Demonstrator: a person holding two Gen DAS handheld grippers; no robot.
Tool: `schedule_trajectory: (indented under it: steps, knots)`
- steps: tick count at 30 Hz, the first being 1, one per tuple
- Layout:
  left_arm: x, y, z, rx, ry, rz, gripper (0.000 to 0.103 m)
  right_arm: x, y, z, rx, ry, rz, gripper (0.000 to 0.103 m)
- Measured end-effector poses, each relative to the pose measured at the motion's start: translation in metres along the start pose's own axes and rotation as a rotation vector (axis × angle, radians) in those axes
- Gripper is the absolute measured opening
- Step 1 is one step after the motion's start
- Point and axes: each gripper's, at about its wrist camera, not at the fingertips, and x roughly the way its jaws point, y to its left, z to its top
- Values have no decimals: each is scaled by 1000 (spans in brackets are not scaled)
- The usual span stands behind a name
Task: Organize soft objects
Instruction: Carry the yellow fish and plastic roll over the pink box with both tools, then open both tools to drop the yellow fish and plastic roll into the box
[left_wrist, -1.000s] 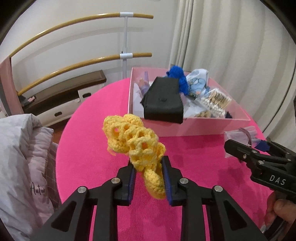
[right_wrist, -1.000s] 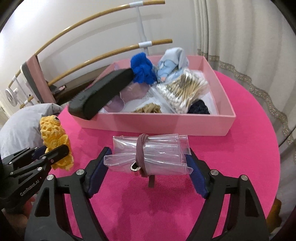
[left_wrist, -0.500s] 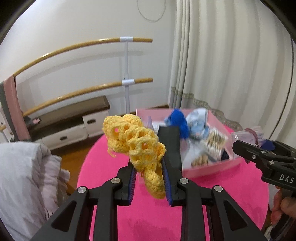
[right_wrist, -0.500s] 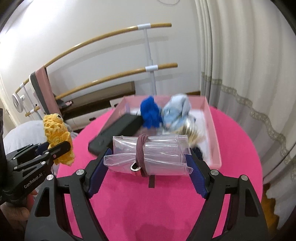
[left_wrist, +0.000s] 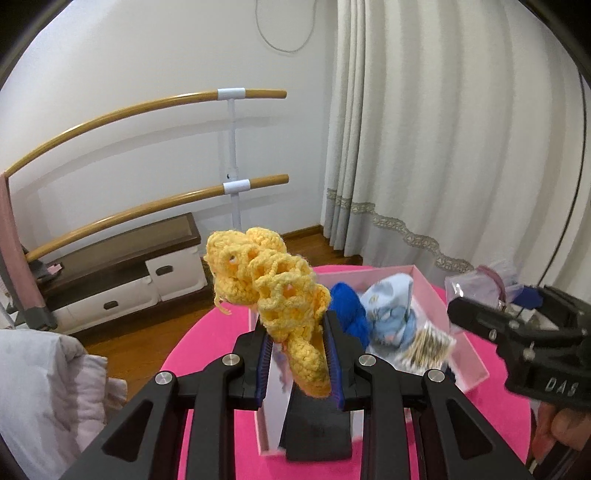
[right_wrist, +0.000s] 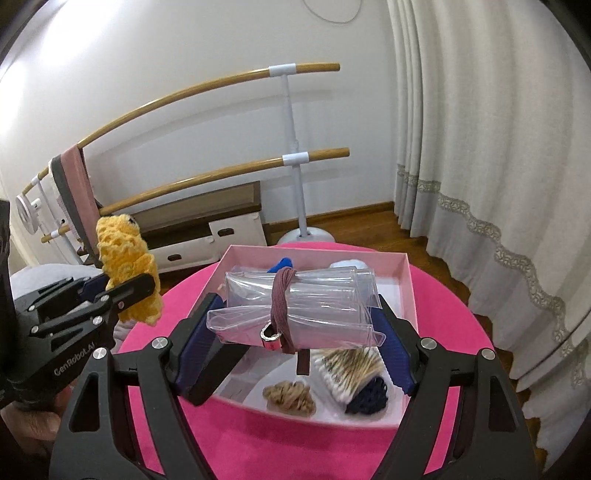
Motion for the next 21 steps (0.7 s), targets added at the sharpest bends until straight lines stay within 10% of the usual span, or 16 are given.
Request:
schedule_trajectory:
  steps: [21]
  knots:
    - [106, 7, 43, 3, 128, -29, 32, 68, -17, 3, 18, 102, -14, 77]
